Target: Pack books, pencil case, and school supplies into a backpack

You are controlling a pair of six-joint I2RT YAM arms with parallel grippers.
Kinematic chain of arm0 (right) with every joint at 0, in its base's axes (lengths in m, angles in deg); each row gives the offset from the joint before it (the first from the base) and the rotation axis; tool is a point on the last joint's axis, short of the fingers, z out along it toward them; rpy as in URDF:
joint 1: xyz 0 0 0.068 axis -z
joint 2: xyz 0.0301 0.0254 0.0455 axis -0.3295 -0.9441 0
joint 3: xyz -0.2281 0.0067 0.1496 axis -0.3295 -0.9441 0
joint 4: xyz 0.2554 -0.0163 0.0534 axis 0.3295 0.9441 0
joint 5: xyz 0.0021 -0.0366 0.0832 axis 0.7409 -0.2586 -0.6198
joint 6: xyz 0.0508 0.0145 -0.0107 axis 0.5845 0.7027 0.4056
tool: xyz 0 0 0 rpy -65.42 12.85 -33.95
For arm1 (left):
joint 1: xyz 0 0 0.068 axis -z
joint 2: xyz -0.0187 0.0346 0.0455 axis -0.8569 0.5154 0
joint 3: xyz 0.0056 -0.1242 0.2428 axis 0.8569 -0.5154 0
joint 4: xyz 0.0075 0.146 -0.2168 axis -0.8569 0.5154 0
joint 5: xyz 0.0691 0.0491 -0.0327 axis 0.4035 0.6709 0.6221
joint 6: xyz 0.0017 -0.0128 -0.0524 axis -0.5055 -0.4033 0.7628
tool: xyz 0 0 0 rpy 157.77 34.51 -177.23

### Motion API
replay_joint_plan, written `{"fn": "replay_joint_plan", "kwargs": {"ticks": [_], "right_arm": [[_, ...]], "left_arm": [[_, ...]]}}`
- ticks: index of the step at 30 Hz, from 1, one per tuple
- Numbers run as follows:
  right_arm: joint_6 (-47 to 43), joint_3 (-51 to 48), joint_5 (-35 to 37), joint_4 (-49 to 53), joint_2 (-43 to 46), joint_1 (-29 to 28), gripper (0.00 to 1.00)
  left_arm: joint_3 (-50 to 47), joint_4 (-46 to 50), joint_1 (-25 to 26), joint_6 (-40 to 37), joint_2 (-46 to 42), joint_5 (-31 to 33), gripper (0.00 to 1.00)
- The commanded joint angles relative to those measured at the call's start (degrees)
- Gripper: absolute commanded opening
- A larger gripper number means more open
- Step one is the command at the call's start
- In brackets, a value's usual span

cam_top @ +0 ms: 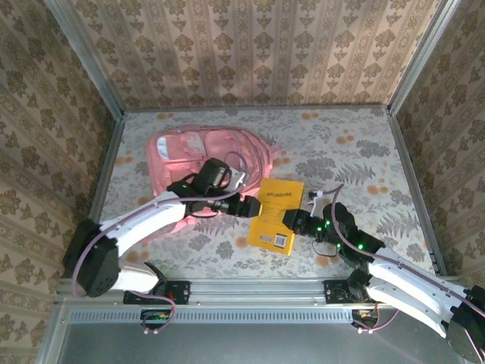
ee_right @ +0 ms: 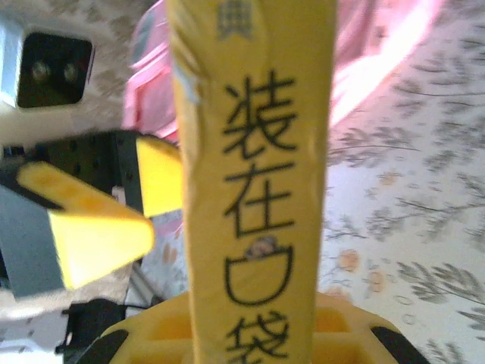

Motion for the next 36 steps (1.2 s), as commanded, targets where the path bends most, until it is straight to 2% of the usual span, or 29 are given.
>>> {"fn": "replay_joint_plan", "kwargs": {"ticks": [1, 9, 14, 19, 24, 30, 35, 36], "right_arm": [[-7.0, 6.5, -9.8, -4.9, 1.9, 0.2, 0.00], [-6.6, 12.9, -17.7, -11.5, 2.9, 0.2, 0.00], [-7.3, 14.9, -18.5, -11.8, 2.4, 0.3, 0.00], [-8.0, 15.4, -17.0, -11.1, 1.5, 0.2, 0.00], [-9.8, 15.7, -14.6, -7.5, 0.9, 0.5, 0.00], [-10.1, 14.6, -12.3, -5.6, 1.7, 1.3, 0.00], [-10.3, 14.2, -11.1, -4.3, 1.9, 1.6, 0.00], [-10.2, 14.3, -9.9, -3.4, 1.8, 1.6, 0.17]], "left_arm": [[1.4, 1.8, -1.9, -1.6, -4.8, -3.4, 0.73], [0.8, -0.5, -8.3, -4.1, -12.0, -16.0, 0.71], [-3.8, -16.1, -8.7, 3.6, -13.5, -27.0, 0.70], [-4.8, -25.7, -7.2, 8.7, -13.3, -31.9, 0.65], [-5.2, -31.1, -6.5, 11.1, -14.2, -33.7, 0.44], [-5.9, -31.0, -6.7, 10.3, -14.8, -33.6, 0.00], [-6.9, -33.0, -7.2, 11.2, -15.7, -32.1, 0.00], [-6.9, -34.0, -7.4, 12.1, -15.9, -31.3, 0.00]]}}
